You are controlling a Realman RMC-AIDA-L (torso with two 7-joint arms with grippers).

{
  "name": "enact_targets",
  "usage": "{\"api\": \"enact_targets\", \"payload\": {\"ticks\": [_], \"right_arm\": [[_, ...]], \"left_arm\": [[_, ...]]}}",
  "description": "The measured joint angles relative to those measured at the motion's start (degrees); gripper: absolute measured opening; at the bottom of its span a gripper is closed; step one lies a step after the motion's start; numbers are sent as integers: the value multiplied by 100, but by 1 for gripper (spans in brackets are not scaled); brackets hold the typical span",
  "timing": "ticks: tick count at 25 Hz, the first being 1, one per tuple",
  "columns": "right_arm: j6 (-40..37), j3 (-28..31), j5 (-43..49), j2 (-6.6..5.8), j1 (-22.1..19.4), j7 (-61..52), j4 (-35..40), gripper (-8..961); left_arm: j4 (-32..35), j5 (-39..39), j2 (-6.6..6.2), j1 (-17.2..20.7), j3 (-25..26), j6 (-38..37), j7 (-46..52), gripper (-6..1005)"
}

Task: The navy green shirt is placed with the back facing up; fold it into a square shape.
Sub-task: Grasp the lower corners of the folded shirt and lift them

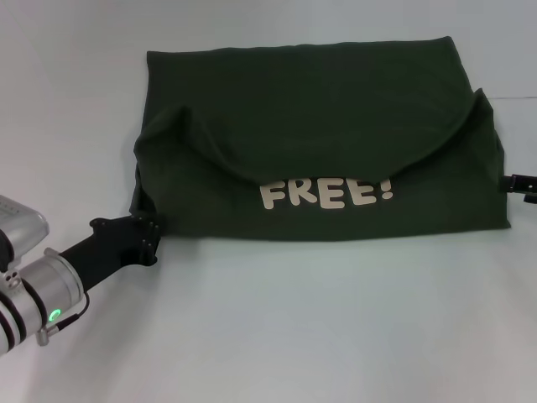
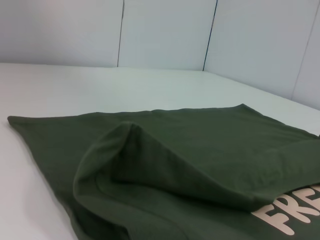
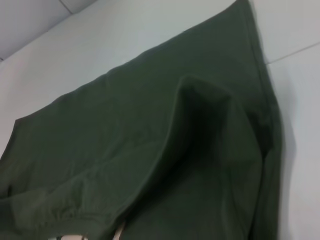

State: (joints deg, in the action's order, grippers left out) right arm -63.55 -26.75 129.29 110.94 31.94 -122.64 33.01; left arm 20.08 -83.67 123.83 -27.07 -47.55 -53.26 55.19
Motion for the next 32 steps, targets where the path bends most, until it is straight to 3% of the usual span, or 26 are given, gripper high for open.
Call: {"api": "enact_targets", "payload": {"ticks": [11, 24, 32], "right_arm": [[302, -237, 11, 207, 76, 55, -71, 704], [399, -291, -2, 243, 63, 141, -112, 637], [228, -225, -43, 243, -61, 387, -58, 439]], "left_arm": [[23, -7, 0, -21, -36, 0, 0, 6], [23, -9, 1, -7, -35, 13, 1, 7], [23, -8, 1, 11, -35, -27, 38, 7]]}}
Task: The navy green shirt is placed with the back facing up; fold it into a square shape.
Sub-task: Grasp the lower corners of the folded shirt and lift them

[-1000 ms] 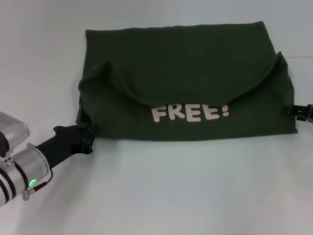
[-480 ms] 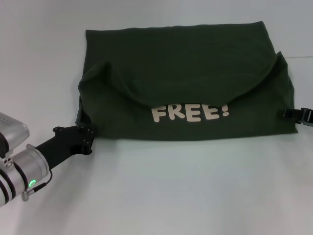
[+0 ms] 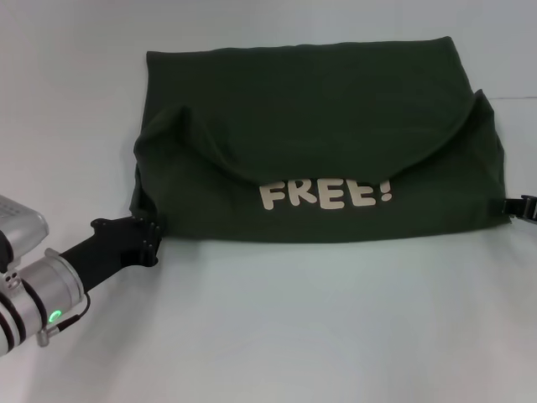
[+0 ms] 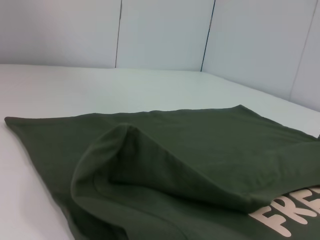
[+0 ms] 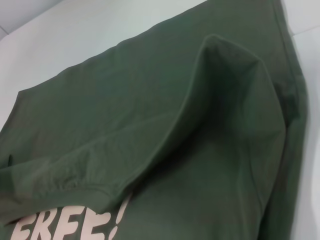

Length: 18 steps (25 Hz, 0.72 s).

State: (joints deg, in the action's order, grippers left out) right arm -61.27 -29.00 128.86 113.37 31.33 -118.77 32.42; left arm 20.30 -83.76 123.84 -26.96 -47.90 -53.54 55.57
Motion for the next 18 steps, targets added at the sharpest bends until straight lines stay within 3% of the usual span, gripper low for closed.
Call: {"api": "enact_targets", "payload": {"ticks": [2, 5, 11, 18], "right_arm": [[-25, 4, -11, -1, -24, 43, 3, 389], [-90, 29, -61, -1, -47, 122, 7, 152], [-461, 118, -470, -63, -271, 574, 11, 9], [-1448, 513, -676, -125, -765, 1298, 44, 9]], "left_arm": [[14, 0, 0, 28, 0, -46, 68, 7], [95, 0, 0, 104, 0, -183, 206, 7], [361, -40, -6, 375, -8, -853, 804, 7], [641, -173, -118, 791, 36, -2057, 1872, 8]]}}
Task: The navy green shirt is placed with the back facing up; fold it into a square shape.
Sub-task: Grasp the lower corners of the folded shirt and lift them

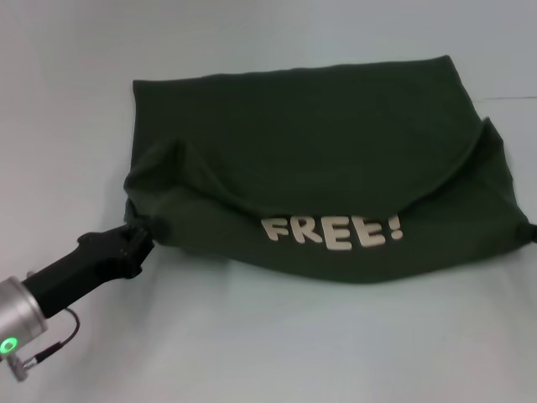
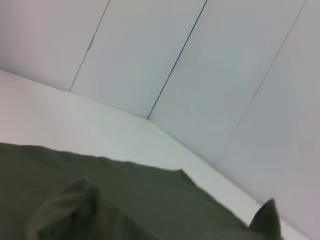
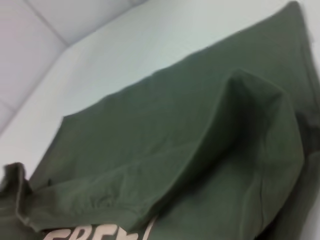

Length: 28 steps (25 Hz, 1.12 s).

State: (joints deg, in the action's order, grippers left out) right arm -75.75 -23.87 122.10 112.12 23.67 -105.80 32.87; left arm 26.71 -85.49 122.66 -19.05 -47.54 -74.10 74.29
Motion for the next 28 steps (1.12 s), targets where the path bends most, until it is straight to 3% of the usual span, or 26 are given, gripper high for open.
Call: {"api": "enact_targets", "payload": {"ticks": [11, 19, 28], "right_arm": [[-1886, 826, -12, 67, -960, 1060, 472, 9], [-2464, 916, 51, 65, -1622, 1687, 469, 9], [-3024, 970, 193, 70, -1932, 2167, 441, 10]], "left_arm": [[410, -121, -44, 729, 199, -1102, 886, 8], [362, -1044, -162, 767, 623, -1986, 1143, 8], [373, -2003, -260, 778, 879, -2949, 1270, 9]]}}
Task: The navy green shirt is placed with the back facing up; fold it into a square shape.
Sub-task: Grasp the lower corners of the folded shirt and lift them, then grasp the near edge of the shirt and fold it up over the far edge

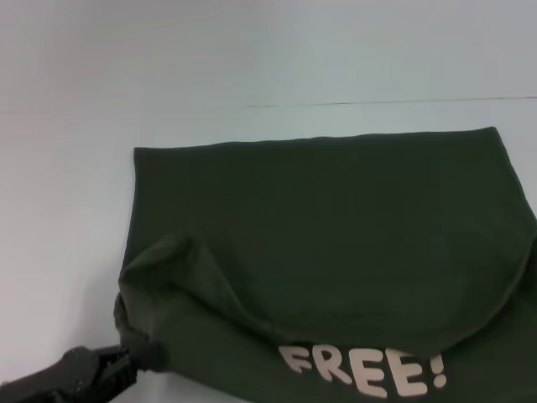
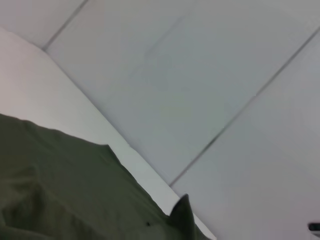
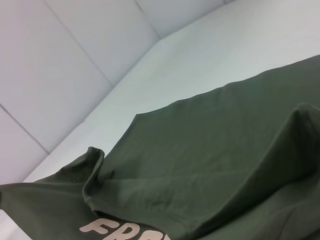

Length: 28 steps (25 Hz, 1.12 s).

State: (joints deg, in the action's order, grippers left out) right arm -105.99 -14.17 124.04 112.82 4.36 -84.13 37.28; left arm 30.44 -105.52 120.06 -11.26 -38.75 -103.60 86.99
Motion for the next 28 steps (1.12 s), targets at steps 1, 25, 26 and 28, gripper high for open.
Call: {"api": "enact_targets", "payload": {"ticks": [1, 25, 26, 28], "right_arm": [[-28, 1, 48, 6, -21, 23, -3, 10], [218, 1427, 197, -253, 1366, -457, 27, 10], [364, 1423, 195, -277, 1515, -508, 28, 10], [709, 1385, 193, -329, 1801, -622, 10, 10]], "left_arm": [[-6, -91, -10, 0, 46, -56, 8, 9], [-30, -520, -43, -1332, 1233, 755, 477, 10], [-33, -521, -30, -1493, 1237, 962, 520, 10], [-40, -521, -7, -1745, 1240, 1327, 562, 10]]}}
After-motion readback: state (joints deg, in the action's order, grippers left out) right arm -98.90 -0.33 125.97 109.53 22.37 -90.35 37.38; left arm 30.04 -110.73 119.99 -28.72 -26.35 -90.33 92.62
